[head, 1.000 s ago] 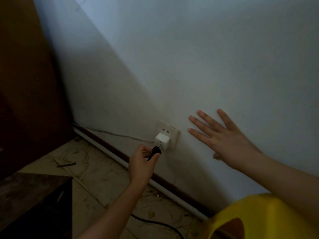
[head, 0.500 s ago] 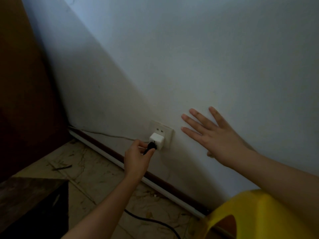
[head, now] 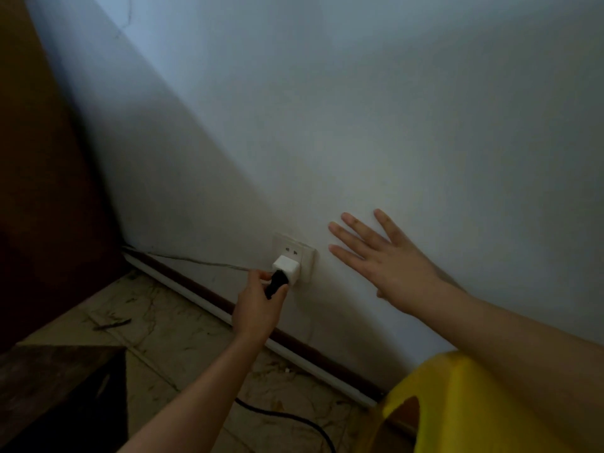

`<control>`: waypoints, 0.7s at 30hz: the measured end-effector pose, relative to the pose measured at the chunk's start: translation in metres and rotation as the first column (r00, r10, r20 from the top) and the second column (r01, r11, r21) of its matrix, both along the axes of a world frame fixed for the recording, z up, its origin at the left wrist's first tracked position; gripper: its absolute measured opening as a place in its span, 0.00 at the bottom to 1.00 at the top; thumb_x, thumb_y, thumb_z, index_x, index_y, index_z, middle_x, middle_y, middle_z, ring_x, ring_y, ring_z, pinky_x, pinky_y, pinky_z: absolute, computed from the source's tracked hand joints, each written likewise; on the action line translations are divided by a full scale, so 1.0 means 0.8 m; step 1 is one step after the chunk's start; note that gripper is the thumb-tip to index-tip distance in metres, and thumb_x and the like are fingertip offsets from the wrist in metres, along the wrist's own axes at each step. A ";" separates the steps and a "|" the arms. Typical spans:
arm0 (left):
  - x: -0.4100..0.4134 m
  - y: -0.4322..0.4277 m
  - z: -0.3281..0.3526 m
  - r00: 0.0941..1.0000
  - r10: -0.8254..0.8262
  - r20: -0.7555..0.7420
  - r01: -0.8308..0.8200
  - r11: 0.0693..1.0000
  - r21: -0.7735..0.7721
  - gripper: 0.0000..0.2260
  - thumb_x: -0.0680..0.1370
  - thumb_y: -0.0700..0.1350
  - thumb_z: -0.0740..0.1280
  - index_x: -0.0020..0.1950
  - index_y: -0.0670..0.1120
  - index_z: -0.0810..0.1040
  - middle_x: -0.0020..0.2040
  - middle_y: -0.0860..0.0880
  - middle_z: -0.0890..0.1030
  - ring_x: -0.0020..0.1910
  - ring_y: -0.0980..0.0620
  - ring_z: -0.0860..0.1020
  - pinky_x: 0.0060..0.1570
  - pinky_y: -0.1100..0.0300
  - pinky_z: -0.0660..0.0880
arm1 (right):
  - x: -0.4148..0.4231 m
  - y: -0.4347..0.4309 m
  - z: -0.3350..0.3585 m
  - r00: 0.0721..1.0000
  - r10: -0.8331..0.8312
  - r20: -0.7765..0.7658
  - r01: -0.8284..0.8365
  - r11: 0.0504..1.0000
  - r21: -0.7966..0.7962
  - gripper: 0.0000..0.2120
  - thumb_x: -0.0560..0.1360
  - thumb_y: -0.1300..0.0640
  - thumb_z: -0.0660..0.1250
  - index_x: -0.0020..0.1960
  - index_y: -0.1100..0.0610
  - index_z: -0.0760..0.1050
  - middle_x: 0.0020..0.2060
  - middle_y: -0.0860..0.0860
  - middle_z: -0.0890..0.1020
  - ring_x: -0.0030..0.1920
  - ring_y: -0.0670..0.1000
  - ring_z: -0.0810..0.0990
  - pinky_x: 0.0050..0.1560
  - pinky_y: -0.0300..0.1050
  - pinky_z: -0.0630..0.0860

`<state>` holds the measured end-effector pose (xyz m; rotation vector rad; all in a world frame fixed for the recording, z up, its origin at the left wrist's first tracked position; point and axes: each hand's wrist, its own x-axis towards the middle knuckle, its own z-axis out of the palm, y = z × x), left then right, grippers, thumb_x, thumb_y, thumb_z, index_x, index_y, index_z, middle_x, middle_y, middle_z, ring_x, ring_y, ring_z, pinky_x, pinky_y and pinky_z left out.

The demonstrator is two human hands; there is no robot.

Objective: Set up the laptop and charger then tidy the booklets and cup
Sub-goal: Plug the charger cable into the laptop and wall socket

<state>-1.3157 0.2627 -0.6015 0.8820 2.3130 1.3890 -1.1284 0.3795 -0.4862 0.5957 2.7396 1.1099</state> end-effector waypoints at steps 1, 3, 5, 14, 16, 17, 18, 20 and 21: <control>0.003 -0.005 0.006 1.000 -0.020 -0.002 0.020 0.999 -0.037 0.16 0.75 0.54 0.67 0.59 0.51 0.68 0.59 0.49 0.79 0.49 0.52 0.79 0.46 0.52 0.78 | -0.002 -0.005 0.003 1.000 0.005 -0.005 -0.005 1.000 -0.017 0.50 0.71 0.46 0.70 0.77 0.53 0.37 0.73 0.55 0.28 0.69 0.58 0.22 0.60 0.63 0.17; 0.007 -0.017 0.025 0.999 -0.018 -0.038 0.015 0.996 -0.083 0.22 0.75 0.57 0.65 0.66 0.50 0.66 0.65 0.50 0.75 0.59 0.49 0.76 0.53 0.51 0.76 | -0.004 -0.020 0.004 0.999 0.007 -0.039 -0.009 0.997 -0.076 0.48 0.72 0.39 0.65 0.77 0.52 0.37 0.75 0.54 0.33 0.72 0.58 0.26 0.63 0.62 0.19; 0.010 -0.030 0.059 0.991 0.022 -0.131 -0.029 0.998 -0.054 0.25 0.75 0.59 0.64 0.69 0.53 0.64 0.68 0.50 0.73 0.64 0.48 0.74 0.56 0.51 0.74 | -0.005 -0.034 0.007 0.991 -0.023 -0.132 -0.003 0.981 -0.196 0.45 0.73 0.36 0.61 0.77 0.51 0.36 0.77 0.54 0.37 0.76 0.56 0.33 0.68 0.59 0.26; 0.089 -0.082 0.286 0.877 -0.019 -0.480 0.154 0.958 0.243 0.36 0.71 0.68 0.57 0.75 0.54 0.57 0.77 0.54 0.60 0.76 0.57 0.55 0.74 0.54 0.53 | 0.016 -0.116 0.150 0.853 -0.107 -0.511 -0.153 0.884 -0.442 0.41 0.73 0.43 0.66 0.78 0.49 0.46 0.78 0.52 0.46 0.77 0.54 0.42 0.76 0.55 0.50; 0.095 -0.088 0.340 0.843 -0.082 -0.532 0.223 0.953 0.207 0.36 0.73 0.68 0.56 0.76 0.54 0.55 0.78 0.54 0.57 0.76 0.57 0.52 0.74 0.56 0.50 | 0.021 -0.133 0.200 0.844 -0.048 -0.534 -0.185 0.909 -0.373 0.40 0.73 0.43 0.66 0.78 0.50 0.50 0.78 0.54 0.49 0.77 0.56 0.46 0.75 0.58 0.49; 0.093 -0.092 0.364 0.832 -0.114 -0.543 0.253 0.949 0.188 0.35 0.74 0.67 0.57 0.76 0.54 0.53 0.78 0.54 0.55 0.76 0.58 0.50 0.73 0.56 0.49 | 0.023 -0.138 0.227 0.841 -0.032 -0.541 -0.193 0.915 -0.354 0.40 0.73 0.42 0.65 0.77 0.50 0.50 0.78 0.55 0.50 0.77 0.57 0.47 0.74 0.59 0.49; 0.090 -0.097 0.387 0.822 -0.134 -0.554 0.270 0.947 0.172 0.35 0.74 0.67 0.57 0.77 0.55 0.52 0.78 0.54 0.54 0.76 0.58 0.49 0.73 0.57 0.48 | 0.026 -0.142 0.254 0.842 -0.029 -0.539 -0.195 0.914 -0.355 0.40 0.73 0.42 0.65 0.77 0.50 0.50 0.78 0.54 0.50 0.77 0.57 0.47 0.75 0.60 0.49; 0.084 -0.109 0.430 0.794 -0.156 -0.587 0.281 0.951 0.128 0.35 0.74 0.67 0.56 0.77 0.55 0.50 0.78 0.53 0.53 0.77 0.56 0.48 0.73 0.56 0.47 | 0.037 -0.145 0.307 0.851 -0.071 -0.520 -0.157 0.911 -0.381 0.40 0.73 0.41 0.64 0.78 0.49 0.47 0.78 0.53 0.47 0.77 0.55 0.42 0.76 0.60 0.47; 0.083 -0.115 0.452 0.781 -0.170 -0.601 0.279 0.956 0.091 0.36 0.74 0.68 0.55 0.77 0.55 0.49 0.78 0.53 0.52 0.77 0.56 0.47 0.73 0.55 0.47 | 0.044 -0.145 0.334 0.853 -0.097 -0.512 -0.129 0.913 -0.387 0.40 0.74 0.40 0.63 0.78 0.48 0.45 0.78 0.51 0.44 0.77 0.54 0.39 0.76 0.60 0.46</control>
